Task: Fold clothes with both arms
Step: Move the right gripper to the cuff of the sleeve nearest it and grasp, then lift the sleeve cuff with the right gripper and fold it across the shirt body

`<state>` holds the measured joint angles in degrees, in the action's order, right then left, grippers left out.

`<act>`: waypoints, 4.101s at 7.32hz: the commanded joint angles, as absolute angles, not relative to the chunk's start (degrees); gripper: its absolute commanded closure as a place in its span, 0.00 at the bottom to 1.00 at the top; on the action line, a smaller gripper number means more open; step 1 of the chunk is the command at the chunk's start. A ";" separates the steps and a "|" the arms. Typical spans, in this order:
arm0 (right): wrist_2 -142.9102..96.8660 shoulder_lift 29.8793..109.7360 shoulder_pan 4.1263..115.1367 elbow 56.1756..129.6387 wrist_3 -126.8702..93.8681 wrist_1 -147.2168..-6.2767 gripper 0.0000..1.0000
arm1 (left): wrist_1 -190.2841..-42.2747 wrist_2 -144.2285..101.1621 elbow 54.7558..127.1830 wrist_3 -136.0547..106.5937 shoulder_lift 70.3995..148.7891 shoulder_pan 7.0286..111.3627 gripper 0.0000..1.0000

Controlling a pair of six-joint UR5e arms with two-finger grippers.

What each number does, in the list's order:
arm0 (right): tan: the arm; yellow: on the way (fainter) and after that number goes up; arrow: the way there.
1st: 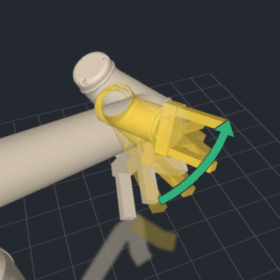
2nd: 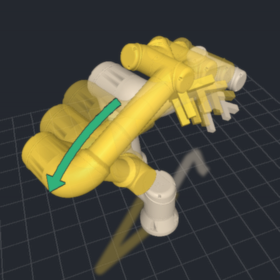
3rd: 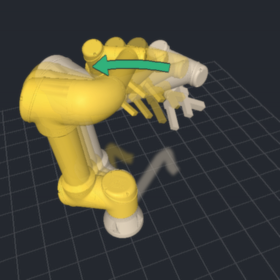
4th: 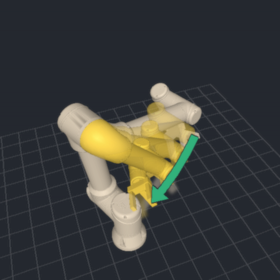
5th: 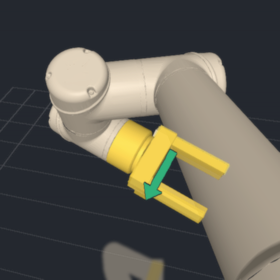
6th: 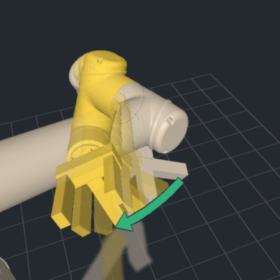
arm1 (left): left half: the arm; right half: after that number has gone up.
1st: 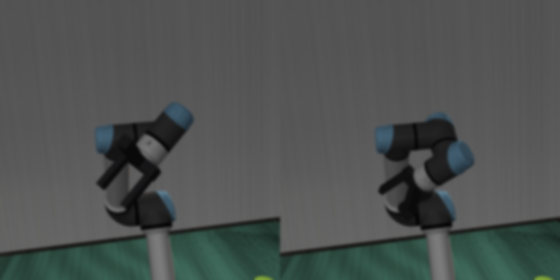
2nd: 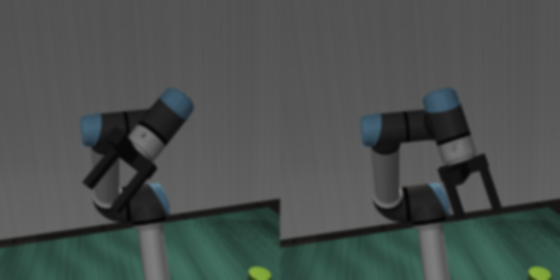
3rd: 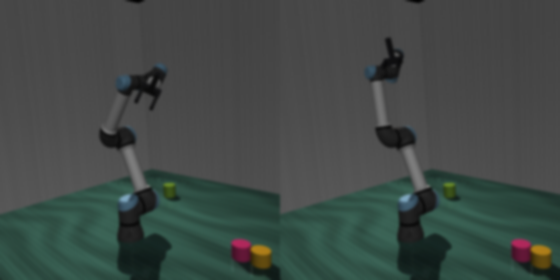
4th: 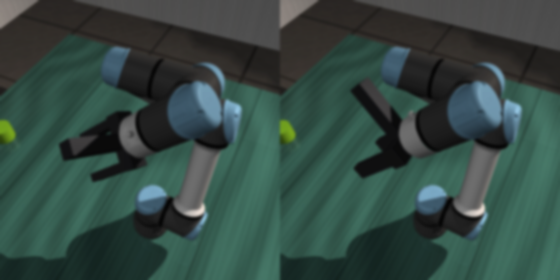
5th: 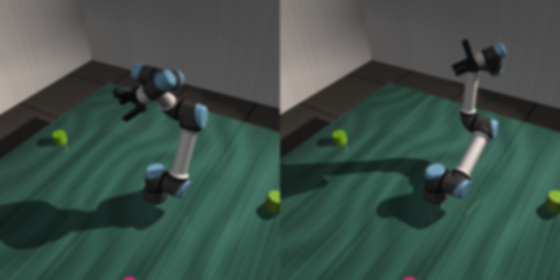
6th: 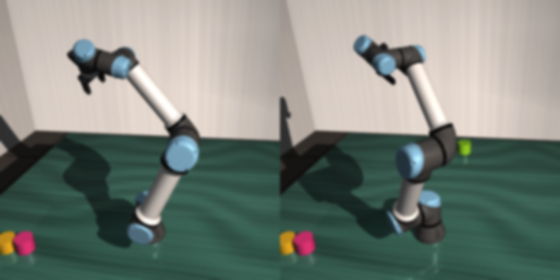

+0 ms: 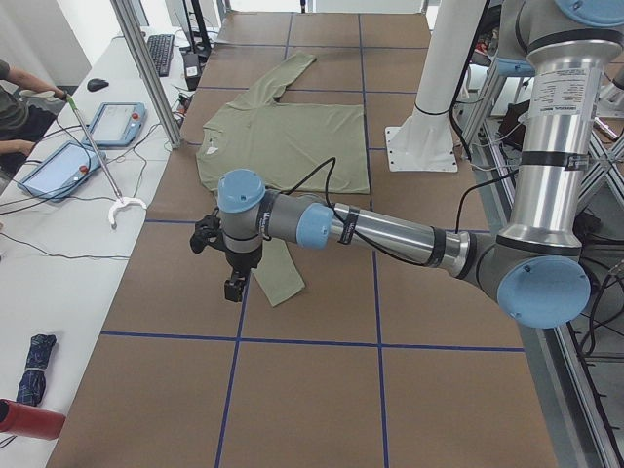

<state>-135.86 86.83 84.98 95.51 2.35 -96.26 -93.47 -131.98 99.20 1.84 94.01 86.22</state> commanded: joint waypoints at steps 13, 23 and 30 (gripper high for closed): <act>-129.81 90.09 65.92 77.26 -21.80 -55.46 0.00 | -107.93 -133.33 98.09 1.49 89.38 85.34 0.00; -137.40 88.34 68.79 81.46 -21.88 -56.07 1.00 | -107.93 -133.42 98.44 1.49 89.56 85.43 0.00; -140.92 51.39 60.41 79.03 -45.55 -72.25 1.00 | -107.84 -133.59 98.44 1.49 89.39 85.43 0.00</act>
<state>-143.25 59.90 64.44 80.58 -36.13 -70.77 -107.84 -133.55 98.42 1.42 89.52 85.41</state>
